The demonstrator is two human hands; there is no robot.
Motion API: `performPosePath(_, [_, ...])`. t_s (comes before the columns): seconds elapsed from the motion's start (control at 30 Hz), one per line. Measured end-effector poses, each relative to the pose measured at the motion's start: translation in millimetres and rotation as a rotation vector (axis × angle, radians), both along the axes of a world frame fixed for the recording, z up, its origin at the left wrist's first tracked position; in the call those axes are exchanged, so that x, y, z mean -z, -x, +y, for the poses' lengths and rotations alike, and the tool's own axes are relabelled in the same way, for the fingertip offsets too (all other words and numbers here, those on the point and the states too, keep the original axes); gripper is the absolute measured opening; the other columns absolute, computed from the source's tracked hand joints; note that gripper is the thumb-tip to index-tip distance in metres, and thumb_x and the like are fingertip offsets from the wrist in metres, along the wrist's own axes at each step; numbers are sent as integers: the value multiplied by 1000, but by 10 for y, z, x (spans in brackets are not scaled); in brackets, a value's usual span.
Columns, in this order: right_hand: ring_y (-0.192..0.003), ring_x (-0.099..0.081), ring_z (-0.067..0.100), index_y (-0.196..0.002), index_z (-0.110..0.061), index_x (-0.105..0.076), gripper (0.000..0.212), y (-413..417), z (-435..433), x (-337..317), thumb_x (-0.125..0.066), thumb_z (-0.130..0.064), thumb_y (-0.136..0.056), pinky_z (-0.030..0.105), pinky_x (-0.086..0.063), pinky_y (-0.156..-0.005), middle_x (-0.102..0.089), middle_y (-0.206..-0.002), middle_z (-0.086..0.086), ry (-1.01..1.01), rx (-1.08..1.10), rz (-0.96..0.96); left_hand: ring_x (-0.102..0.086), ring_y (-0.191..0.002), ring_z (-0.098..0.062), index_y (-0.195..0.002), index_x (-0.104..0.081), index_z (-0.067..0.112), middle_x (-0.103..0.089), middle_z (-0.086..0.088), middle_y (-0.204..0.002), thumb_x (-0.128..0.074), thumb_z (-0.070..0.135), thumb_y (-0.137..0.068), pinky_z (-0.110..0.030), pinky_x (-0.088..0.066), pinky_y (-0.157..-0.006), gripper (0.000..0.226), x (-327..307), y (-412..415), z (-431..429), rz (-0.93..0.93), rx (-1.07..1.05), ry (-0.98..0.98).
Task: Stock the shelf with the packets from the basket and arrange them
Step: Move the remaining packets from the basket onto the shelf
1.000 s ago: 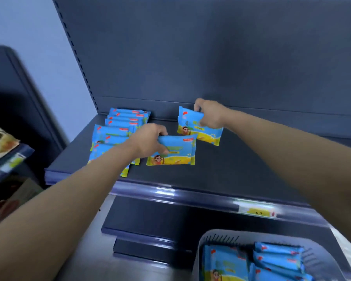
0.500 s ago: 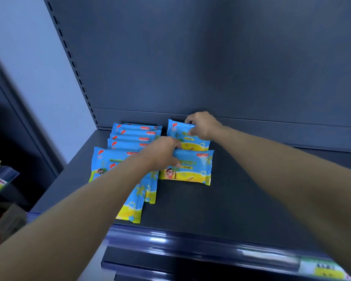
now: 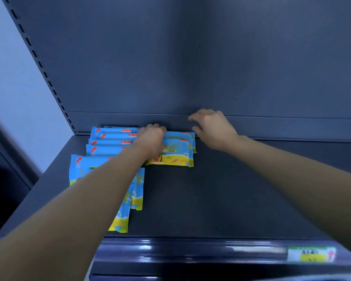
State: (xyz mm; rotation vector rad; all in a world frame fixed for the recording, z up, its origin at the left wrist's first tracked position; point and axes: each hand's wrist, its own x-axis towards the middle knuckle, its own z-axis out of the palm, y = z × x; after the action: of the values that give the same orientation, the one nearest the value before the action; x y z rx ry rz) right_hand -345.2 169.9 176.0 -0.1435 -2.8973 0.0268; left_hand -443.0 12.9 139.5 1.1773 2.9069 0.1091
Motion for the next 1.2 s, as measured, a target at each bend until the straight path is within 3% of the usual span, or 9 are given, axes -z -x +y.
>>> performPosePath(0.27, [-127, -40, 25, -133, -13, -48, 39, -627, 5, -148, -48, -23, -95, 34, -23, -102, -48, -136, 5, -92, 5, 127, -41, -118, -26, -129, -46, 10, -47, -8, -126, -59, 22, -87, -33, -27, -101, 46, -218, -450, 9, 169, 71, -203])
performPosePath(0.5, [-107, -59, 35, -112, -2, -62, 43, -1342, 9, -511, -75, -17, -74, 44, -43, -89, -63, -112, 14, -257, -24, 344, -50, -111, -34, -120, -55, 2, -56, -15, -116, -73, 15, -77, -37, -30, -101, 49, -708, -1261, -40, 419, 288, -504])
performPosePath(0.7, [-113, -55, 36, -115, -2, -59, 49, -2066, 89, -977, -72, -22, -72, 45, -41, -93, -60, -119, 15, -309, -38, 512, -41, -112, -26, -122, -51, -1, -53, -16, -118, -78, 17, -71, -41, -26, -108, 61, -1187, -2013, -15, 600, 331, -578])
performPosePath(0.9, [-115, -53, 40, -117, 0, -57, 54, -2854, 272, -1330, -77, -20, -71, 49, -44, -89, -54, -127, 20, -351, -55, 634, -39, -112, -26, -123, -48, -2, -52, -18, -119, -76, 18, -73, -37, -18, -110, 60, -1550, -2824, 110, 694, 345, -658])
performPosePath(1.07, [-115, -51, 40, -118, -1, -55, 53, -3423, 479, -1216, -72, -21, -73, 49, -43, -90, -53, -128, 20, -354, -95, 672, -40, -113, -26, -124, -46, 0, -51, -17, -121, -67, 24, -78, -36, -19, -112, 56, -1455, -3453, 256, 670, 348, -684])
performPosePath(1.2, [-113, -51, 39, -118, -1, -55, 53, -3825, 598, -653, -67, -24, -72, 48, -42, -91, -55, -125, 20, -270, -147, 565, -39, -113, -26, -123, -48, -1, -53, -19, -120, -70, 23, -75, -36, -22, -110, 59, -875, -3932, 367, 519, 324, -611])
